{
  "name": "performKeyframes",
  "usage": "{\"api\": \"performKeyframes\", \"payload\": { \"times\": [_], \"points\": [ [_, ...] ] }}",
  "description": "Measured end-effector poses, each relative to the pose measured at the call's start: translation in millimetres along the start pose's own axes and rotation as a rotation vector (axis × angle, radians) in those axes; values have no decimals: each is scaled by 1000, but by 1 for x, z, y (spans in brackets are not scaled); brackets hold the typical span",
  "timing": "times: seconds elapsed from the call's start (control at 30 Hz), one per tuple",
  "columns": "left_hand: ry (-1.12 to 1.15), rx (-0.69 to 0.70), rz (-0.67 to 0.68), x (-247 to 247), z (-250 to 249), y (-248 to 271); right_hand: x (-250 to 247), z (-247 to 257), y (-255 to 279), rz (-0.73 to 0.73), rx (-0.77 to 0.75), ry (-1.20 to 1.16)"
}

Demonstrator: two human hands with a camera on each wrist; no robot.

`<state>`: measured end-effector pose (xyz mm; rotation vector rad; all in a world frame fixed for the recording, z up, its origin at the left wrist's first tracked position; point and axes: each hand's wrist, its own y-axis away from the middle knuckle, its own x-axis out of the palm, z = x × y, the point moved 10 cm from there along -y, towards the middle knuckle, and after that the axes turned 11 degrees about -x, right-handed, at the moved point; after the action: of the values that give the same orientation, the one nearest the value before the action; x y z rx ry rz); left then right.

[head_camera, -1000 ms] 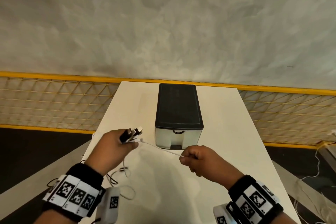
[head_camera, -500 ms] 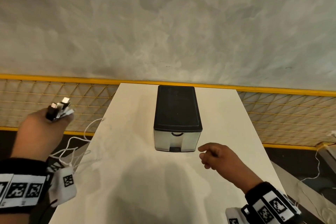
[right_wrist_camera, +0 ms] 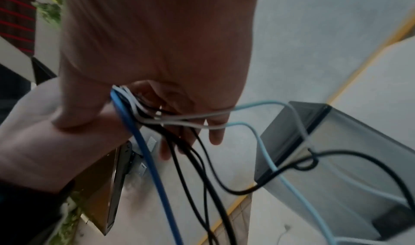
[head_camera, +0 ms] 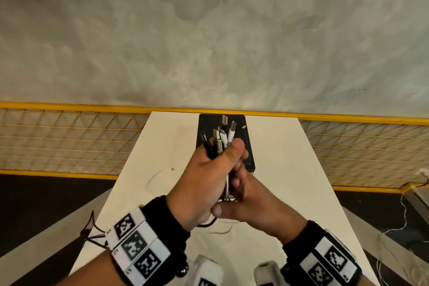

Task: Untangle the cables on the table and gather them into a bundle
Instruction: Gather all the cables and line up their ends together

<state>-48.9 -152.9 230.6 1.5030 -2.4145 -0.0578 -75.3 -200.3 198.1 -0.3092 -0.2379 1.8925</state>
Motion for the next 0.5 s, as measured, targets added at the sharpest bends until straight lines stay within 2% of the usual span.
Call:
{"api": "performKeyframes", "payload": {
  "times": [0.07, 0.13, 0.23, 0.37, 0.4, 0.47, 0.5],
  "points": [
    [19, -2, 10, 4, 0, -3, 2, -4, 2, -34, 21, -130],
    [47, 19, 20, -1, -4, -7, 2, -6, 3, -65, 46, -159],
    [-51, 130, -14, -11, -19, -6, -6, -7, 3, -115, 86, -37],
    [-282, 357, -122, -18, -37, 7, -2, -3, 2, -46, 93, 211],
    [-352, 376, -144, -22, -36, 6, 0, -4, 3, -13, 98, 284],
    [-345, 260, -83, -26, -25, -4, 6, -6, 4, 43, 113, 348],
    [-312, 174, 8, -22, -14, -8, 9, -5, 4, 62, 104, 361]
  ]
}}
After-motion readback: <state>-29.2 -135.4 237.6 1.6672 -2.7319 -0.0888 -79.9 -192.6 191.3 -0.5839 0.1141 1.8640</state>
